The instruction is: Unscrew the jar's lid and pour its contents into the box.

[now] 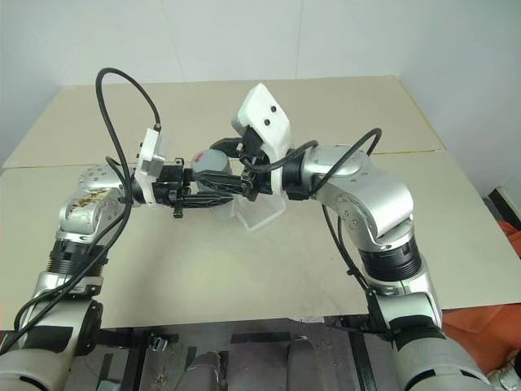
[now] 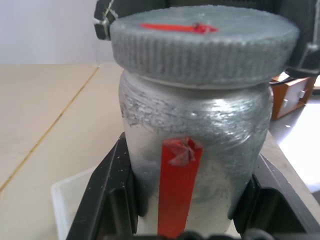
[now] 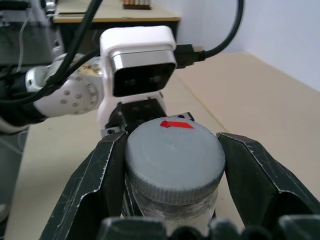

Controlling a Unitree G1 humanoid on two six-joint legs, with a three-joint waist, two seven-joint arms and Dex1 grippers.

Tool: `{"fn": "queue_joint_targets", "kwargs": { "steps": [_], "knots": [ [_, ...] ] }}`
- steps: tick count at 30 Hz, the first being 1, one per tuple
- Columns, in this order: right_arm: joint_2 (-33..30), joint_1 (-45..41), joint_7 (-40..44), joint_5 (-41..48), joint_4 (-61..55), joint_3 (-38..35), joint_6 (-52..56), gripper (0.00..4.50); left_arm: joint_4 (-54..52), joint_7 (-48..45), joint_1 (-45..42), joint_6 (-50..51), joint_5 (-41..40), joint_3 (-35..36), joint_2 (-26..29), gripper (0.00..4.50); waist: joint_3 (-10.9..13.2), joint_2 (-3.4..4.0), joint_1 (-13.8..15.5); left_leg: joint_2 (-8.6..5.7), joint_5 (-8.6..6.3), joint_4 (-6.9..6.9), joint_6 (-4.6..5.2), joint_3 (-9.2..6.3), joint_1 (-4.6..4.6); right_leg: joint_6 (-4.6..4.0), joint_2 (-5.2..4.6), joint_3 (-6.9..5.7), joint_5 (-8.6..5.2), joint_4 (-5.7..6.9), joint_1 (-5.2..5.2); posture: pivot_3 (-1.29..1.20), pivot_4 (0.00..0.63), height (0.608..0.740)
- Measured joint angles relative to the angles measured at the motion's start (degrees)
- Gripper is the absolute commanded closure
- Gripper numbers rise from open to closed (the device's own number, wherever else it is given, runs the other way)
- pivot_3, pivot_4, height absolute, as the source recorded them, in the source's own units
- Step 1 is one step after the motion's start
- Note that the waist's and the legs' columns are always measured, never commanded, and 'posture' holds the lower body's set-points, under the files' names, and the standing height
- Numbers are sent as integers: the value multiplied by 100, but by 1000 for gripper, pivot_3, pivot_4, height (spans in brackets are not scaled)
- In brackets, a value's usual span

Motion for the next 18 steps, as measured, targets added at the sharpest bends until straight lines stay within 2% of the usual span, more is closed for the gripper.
{"fn": "queue_joint_targets", "kwargs": {
  "steps": [5,13,18],
  "knots": [
    [-236,0,570,143,83,3,-219,1742,-176,-316,11,87,-104,-133,92,2580,0,0,0,0,0,0,0,0,3,0,0,0,0,1,2,0,150,740],
    [-178,-1,616,533,272,-23,-263,1742,-355,-396,210,125,-225,-151,191,2580,0,0,-2,1,0,0,0,0,2,-1,1,1,0,2,0,0,150,740],
    [-342,-28,582,553,264,-951,-665,1742,-155,-523,502,379,-237,-141,370,2580,0,0,21,1,0,0,0,-1,0,0,1,0,-1,0,1,0,150,740]
  ]
}}
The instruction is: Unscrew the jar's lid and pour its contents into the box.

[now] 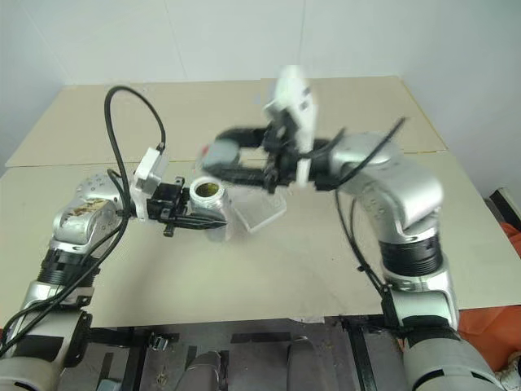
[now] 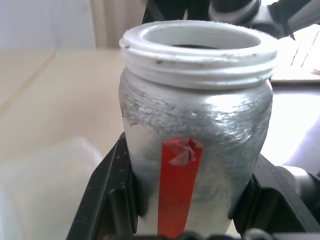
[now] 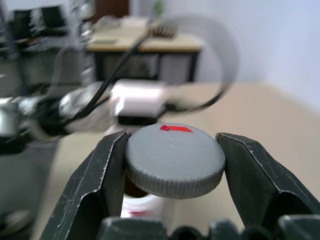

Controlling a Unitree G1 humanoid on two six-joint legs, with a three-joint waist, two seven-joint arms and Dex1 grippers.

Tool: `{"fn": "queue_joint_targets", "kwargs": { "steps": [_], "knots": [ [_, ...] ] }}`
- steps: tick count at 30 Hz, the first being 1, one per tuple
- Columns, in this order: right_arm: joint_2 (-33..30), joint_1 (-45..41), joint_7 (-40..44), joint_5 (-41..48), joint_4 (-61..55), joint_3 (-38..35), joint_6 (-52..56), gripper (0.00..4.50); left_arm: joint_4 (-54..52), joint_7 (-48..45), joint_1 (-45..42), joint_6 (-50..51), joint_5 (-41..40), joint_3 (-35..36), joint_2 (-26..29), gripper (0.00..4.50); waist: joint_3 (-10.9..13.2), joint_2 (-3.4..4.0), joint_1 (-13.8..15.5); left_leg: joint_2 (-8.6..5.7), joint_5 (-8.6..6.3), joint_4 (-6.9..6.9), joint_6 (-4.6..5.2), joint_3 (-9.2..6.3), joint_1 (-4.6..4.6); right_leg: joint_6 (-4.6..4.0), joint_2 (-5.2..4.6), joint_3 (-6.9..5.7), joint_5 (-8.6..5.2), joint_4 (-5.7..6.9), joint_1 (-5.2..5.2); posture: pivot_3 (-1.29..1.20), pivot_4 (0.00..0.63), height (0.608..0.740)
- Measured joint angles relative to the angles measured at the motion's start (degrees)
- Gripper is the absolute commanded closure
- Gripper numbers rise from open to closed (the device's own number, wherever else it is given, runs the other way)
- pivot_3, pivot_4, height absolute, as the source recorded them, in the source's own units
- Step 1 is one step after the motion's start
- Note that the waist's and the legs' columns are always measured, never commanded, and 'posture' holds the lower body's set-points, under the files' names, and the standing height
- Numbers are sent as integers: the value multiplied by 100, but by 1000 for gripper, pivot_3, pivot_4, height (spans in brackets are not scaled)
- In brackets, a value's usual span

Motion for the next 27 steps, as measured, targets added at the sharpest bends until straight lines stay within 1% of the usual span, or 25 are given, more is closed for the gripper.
{"fn": "queue_joint_targets", "kwargs": {
  "steps": [5,8,10,14,18,21,25,27],
  "knots": [
    [46,2,-15,98,-67,-73,-33,1742,18,17,-56,-71,-20,-4,-69,2580,0,0,-18,0,0,0,0,1,3,0,0,0,0,3,0,0,150,740],
    [-36,146,-301,-100,-73,-92,-69,1742,208,326,-249,-233,51,84,-140,2580,0,0,-10,0,0,0,0,1,1,0,-1,0,0,2,1,0,150,740],
    [-128,429,-611,-338,-33,-146,-93,1742,338,638,-427,-342,85,320,-143,2580,0,0,-2,-1,0,0,0,2,-1,0,-1,0,0,0,0,0,150,740],
    [-167,1178,-1483,-984,295,-309,-118,1742,512,1283,-668,-518,198,710,-57,2580,0,0,9,-2,0,0,0,2,-1,0,-2,1,0,-1,-1,0,150,740],
    [-247,1752,-2069,-1474,544,-356,-94,1742,517,1656,-648,-563,368,825,58,2580,0,0,-4,-1,0,0,0,4,0,0,-1,2,0,1,-3,0,150,740],
    [-217,2187,-2456,-1850,787,-327,-105,1742,500,2177,-519,-662,604,850,51,2580,0,0,-10,-2,0,0,0,5,4,0,-1,3,0,1,0,0,150,740],
    [-76,2473,-2744,-2286,1206,-119,-108,1742,380,2817,-421,-742,817,866,-185,2580,0,-1,-8,-1,0,0,0,4,3,0,-1,3,0,-1,3,0,150,740],
    [60,2633,-2799,-2379,1393,2,-55,1025,252,3131,-354,-763,893,853,-320,2580,0,0,-12,-2,1,0,-1,5,1,-1,-1,3,0,-1,-1,0,150,740]
  ]
}}
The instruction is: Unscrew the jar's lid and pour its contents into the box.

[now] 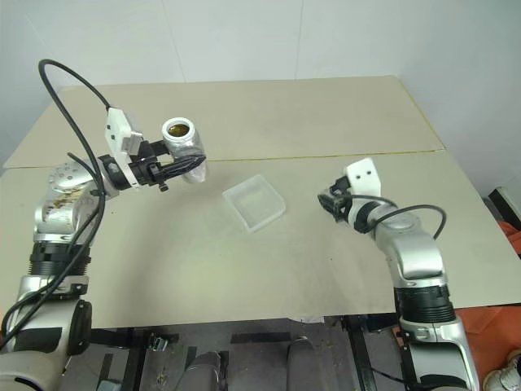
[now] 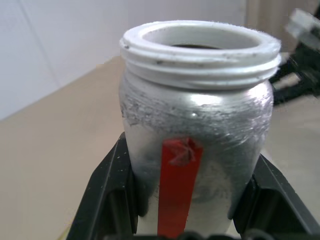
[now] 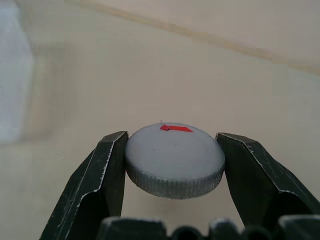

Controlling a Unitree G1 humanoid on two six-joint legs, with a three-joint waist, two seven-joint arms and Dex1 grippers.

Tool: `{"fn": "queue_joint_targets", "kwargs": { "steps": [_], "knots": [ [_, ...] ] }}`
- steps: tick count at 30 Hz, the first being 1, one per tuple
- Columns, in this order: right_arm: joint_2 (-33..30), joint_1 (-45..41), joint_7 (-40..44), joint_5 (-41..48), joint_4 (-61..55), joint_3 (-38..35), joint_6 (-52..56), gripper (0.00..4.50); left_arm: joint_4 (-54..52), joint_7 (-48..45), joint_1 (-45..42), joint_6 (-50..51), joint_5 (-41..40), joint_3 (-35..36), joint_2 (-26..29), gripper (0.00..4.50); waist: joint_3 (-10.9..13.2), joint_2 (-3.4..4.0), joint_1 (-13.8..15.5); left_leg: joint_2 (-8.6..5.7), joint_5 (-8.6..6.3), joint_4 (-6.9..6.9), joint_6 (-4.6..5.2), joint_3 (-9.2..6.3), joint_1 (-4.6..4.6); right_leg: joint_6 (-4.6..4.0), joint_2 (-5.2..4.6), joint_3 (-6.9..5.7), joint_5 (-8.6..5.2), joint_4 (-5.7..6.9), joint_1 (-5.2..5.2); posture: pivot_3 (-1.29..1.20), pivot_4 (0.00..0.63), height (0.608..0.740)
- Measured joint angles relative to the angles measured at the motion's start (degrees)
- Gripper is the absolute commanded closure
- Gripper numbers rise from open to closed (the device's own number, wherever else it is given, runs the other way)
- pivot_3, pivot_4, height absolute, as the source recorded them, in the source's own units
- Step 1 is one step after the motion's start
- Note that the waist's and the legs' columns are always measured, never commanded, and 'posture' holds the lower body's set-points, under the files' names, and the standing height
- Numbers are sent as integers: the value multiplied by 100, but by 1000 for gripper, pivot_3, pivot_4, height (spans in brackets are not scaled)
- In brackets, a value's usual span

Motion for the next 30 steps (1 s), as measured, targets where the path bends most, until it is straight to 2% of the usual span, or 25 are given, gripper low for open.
{"fn": "queue_joint_targets", "kwargs": {
  "steps": [1,3,6,10,16,18,21,23,27,30],
  "knots": [
    [-1,44,-4,-15,8,38,33,822,-17,120,20,-11,68,-12,-27,2580,0,0,-2,0,0,0,0,0,1,0,0,0,0,1,0,0,150,740],
    [-37,99,61,-14,-88,55,102,121,-46,388,54,-96,279,-81,-78,2580,0,0,-3,0,0,0,0,0,4,0,0,0,0,1,3,0,150,740],
    [-277,133,282,115,-487,50,444,27,-47,792,60,-443,750,-289,-118,2580,0,0,19,-1,0,0,0,-2,3,0,0,0,0,-9,4,0,150,740],
    [-734,-53,749,740,-1223,-405,1222,27,476,1575,-149,-1606,1810,-686,-144,2580,0,0,87,-1,0,0,0,-1,3,1,1,0,1,-41,6,0,150,740],
    [-1486,-605,1764,2197,-2089,-980,2296,27,2249,4050,-1284,-4685,4901,-2128,464,2580,1,-1,224,-4,-1,0,1,0,-4,6,-2,-2,4,-58,10,0,150,740],
    [-1633,-618,2031,2499,-2167,-973,2444,27,2717,5104,-1804,-5258,6035,-2766,573,2580,1,-2,289,-8,-1,4,1,1,-12,11,-4,-2,7,-58,6,0,150,740],
    [-1793,-780,2279,2762,-2191,-883,2502,27,3291,6861,-2789,-5463,8049,-4126,626,2580,2,-4,359,-16,-1,10,1,1,-27,21,-9,-3,13,-57,3,0,150,740],
    [-1858,-965,2369,2827,-2200,-808,2501,27,3613,7718,-3351,-5377,8986,-4813,464,2580,2,-4,394,-15,-1,10,1,1,-33,25,-9,-3,15,-52,3,0,150,740],
    [-1833,-1029,2383,2960,-2189,-762,2500,27,4117,8514,-3965,-4950,10072,-5758,-44,2580,2,-4,448,-15,0,8,0,2,-49,26,-10,-5,15,-49,-9,0,150,740],
    [-1772,-1033,2278,3033,-2189,-761,2500,27,4413,8681,-4033,-4611,10414,-6159,-439,2580,3,-5,442,-15,0,8,-1,4,-53,26,-11,-5,15,-47,-16,0,150,740]
  ]
}}
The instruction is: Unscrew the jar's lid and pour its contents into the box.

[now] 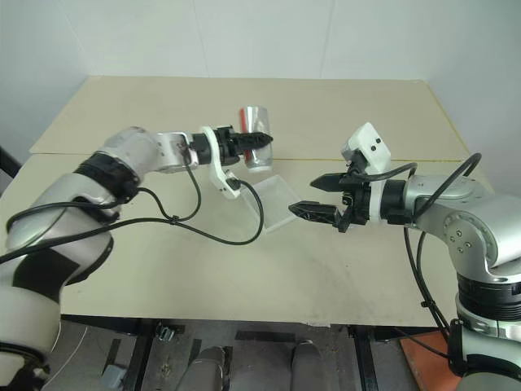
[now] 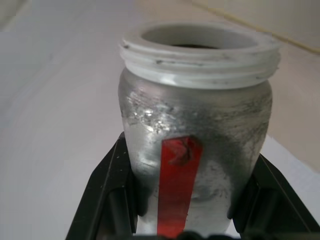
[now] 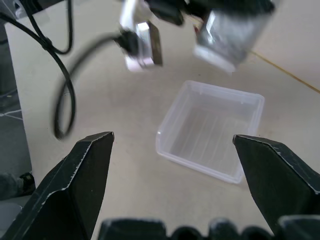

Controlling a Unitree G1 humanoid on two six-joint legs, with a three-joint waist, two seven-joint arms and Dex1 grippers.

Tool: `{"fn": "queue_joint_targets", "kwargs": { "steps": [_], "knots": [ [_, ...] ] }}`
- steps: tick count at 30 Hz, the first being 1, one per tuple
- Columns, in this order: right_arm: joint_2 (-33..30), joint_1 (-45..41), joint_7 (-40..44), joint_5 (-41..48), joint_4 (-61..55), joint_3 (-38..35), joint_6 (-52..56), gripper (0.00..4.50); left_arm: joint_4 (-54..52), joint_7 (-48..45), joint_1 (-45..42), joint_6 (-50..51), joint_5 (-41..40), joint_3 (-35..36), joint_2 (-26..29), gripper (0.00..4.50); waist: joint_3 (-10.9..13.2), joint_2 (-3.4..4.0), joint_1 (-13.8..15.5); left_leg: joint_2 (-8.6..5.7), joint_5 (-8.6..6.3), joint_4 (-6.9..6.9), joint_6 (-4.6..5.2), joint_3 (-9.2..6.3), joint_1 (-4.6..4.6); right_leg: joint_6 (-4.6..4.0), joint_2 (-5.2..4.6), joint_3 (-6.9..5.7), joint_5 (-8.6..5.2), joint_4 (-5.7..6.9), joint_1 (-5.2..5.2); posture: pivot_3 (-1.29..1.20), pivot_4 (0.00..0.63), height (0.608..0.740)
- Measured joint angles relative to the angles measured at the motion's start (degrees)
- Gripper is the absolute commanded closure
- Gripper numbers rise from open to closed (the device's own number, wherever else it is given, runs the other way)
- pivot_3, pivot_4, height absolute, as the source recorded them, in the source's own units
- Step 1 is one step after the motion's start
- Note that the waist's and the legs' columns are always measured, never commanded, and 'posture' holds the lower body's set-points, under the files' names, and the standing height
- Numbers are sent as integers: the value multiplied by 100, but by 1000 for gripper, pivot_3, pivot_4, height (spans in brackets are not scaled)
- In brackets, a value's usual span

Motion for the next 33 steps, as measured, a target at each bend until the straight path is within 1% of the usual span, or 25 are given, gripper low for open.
{"fn": "queue_joint_targets", "kwargs": {
  "steps": [3,9,12,15,18,21,23,24,25,27,28,30,33],
  "knots": [
    [67,0,-143,23,-14,-21,0,27,141,78,0,172,31,-107,-198,2580,0,-1,-8,0,0,0,0,0,-1,0,0,0,0,2,-3,0,150,740],
    [83,54,-341,238,-225,-156,0,27,325,142,-11,256,-28,-108,-220,2580,1,-1,9,0,0,0,0,0,-1,0,-1,0,0,2,-1,0,150,740],
    [82,97,-399,285,-240,-224,0,27,344,30,-8,75,-360,2,-145,2580,1,-2,15,-1,1,0,-2,0,-2,1,-2,0,0,2,-1,0,150,740],
    [76,159,-403,339,-278,-235,-15,27,403,-305,9,-184,-954,407,-28,2580,1,-2,0,0,2,0,-3,0,-2,1,-2,0,0,2,-2,0,150,740],
    [35,195,-396,347,-278,-235,-45,27,423,-985,223,-527,-1965,1163,265,2580,0,-1,-43,1,3,0,-6,1,2,1,-2,0,0,6,-2,0,150,740],
    [-58,195,-347,346,-271,-239,-147,27,440,-2291,827,-776,-3539,2253,414,2580,-1,2,-67,1,16,0,-28,2,6,0,-3,1,1,8,1,0,150,740],
    [-59,194,-327,349,-263,-238,-183,27,261,-3394,1307,-590,-4693,2972,365,2580,-1,2,-97,2,16,0,-28,1,6,0,-3,0,1,11,3,0,150,740],
    [-63,194,-320,349,-249,-237,-190,27,76,-4080,1617,-315,-5397,3384,300,2580,-1,2,-103,2,16,1,-29,-2,4,0,-3,-1,1,13,3,0,150,740],
    [-69,193,-314,349,-232,-236,-197,27,-124,-4565,1838,-22,-5932,3693,238,2580,-1,2,-107,2,16,1,-28,-2,3,0,-3,-1,1,13,3,0,150,740],
    [-75,190,-290,349,-196,-235,-231,27,-684,-5588,2327,875,-7121,4376,64,2580,-1,2,-125,2,15,2,-27,-3,2,0,-4,-1,1,13,3,0,150,740],
    [-79,188,-283,349,-185,-233,-247,27,-875,-5839,2449,1243,-7507,4602,-3,2580,-1,2,-136,3,14,3,-25,-5,2,0,-4,-2,1,15,3,0,150,740],
    [-81,183,-255,346,-168,-231,-296,27,-1560,-6359,2791,2294,-8467,5185,-176,2580,-1,2,-171,3,12,5,-21,-5,5,0,-4,-3,1,15,5,0,150,740],
    [-85,181,-230,346,-164,-229,-350,27,-2394,-6619,3223,3355,-9274,5699,-288,2580,-2,3,-224,3,12,5,-21,-6,15,-1,-3,-3,1,16,12,0,150,740]
  ]
}}
